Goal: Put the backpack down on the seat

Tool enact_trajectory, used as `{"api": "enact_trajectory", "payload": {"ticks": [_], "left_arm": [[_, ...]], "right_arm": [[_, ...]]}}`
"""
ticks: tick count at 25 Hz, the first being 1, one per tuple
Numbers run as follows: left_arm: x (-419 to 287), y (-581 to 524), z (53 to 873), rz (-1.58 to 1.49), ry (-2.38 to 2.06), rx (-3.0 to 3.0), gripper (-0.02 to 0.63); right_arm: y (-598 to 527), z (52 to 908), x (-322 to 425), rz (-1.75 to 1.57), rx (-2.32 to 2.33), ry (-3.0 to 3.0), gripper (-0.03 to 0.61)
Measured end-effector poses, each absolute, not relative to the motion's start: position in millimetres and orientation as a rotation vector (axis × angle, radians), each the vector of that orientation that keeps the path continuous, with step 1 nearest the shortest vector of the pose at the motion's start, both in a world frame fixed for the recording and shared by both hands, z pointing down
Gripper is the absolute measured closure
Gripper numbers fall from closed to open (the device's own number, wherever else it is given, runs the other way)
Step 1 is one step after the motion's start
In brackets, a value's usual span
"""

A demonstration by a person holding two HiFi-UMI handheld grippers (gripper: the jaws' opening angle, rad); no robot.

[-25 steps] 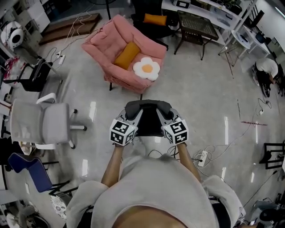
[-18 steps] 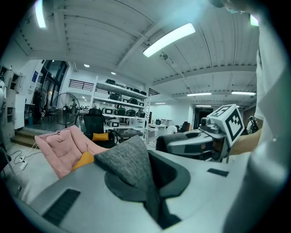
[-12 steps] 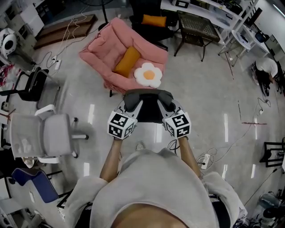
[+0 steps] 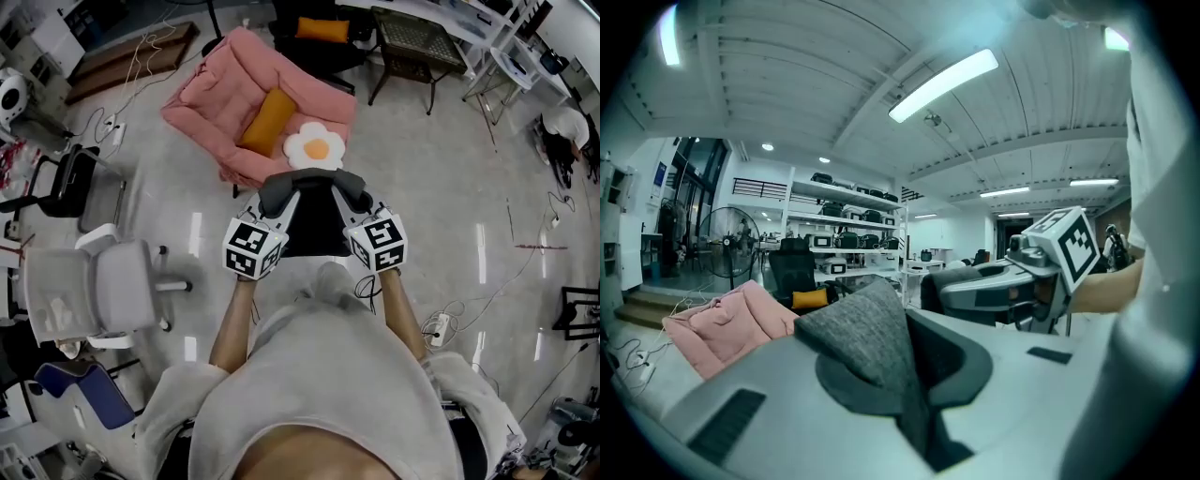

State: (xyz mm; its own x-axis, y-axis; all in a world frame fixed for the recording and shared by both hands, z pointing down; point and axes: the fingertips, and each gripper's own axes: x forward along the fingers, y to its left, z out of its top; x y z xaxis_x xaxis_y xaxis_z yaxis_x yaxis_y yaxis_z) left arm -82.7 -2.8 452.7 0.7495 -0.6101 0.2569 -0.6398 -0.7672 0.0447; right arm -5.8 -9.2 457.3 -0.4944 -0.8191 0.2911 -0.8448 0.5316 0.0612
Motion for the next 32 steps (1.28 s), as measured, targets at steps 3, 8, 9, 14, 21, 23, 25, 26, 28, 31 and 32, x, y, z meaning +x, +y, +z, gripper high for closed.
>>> {"api": "enact_trajectory", "payload": {"ticks": [3,8,9,14,21,23,25,26,28,31,32], "left_arm": [[-78,-18,455,0.349,-1.009,2.817,0.588],[-74,-59,452,0.338,-1.026,2.827,0.588],[-73,-69,450,0.335,-1.030,2.830,0.588],[-66,-125,425,0.300,-1.076,2.862,0.588],[-39,-204,389,0.246,-1.129,2.888,0.588],[-34,-229,386,0.249,-1.144,2.878,0.588],[-28,-252,386,0.253,-1.155,2.866,0.588],[-25,-263,387,0.255,-1.160,2.861,0.588],[-16,-284,389,0.261,-1.168,2.851,0.588],[-6,-315,395,0.281,-1.174,2.832,0.588],[-3,-325,398,0.290,-1.176,2.824,0.588]], "right_arm": [[-23,459,-2,0.130,1.392,-2.494,0.548],[-62,455,2,0.119,1.389,-2.515,0.546],[-72,453,3,0.114,1.389,-2.522,0.546],[-125,429,10,0.071,1.382,-2.565,0.546],[-209,396,36,0.020,1.378,-2.629,0.546],[-234,394,41,0.021,1.365,-2.638,0.547],[-256,394,47,0.024,1.352,-2.645,0.548],[-267,395,51,0.027,1.347,-2.648,0.547],[-289,397,58,0.036,1.336,-2.653,0.546],[-322,403,69,0.059,1.320,-2.653,0.546],[-331,406,72,0.070,1.315,-2.653,0.546]]}}
